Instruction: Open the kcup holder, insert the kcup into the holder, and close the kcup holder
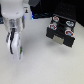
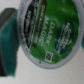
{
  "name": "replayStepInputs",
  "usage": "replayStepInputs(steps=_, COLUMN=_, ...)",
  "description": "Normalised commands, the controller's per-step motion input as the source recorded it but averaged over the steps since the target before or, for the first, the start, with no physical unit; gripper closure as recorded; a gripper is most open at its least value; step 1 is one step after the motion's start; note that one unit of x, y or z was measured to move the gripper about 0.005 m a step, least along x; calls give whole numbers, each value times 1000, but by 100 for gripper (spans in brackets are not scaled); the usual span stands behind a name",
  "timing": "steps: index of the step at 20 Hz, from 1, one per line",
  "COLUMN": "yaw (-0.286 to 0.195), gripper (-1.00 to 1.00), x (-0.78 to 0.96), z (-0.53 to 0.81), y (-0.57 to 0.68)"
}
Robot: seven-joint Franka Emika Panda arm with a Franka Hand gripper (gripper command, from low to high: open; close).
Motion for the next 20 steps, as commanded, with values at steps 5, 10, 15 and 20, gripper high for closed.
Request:
replayStepInputs(steps=5, yaw=0, gripper=100, x=102, z=789, y=383)
replayStepInputs(steps=10, yaw=0, gripper=100, x=149, z=850, y=562)
replayStepInputs(steps=15, yaw=0, gripper=100, x=126, z=776, y=689)
replayStepInputs(steps=20, yaw=1, gripper=100, x=118, z=625, y=698)
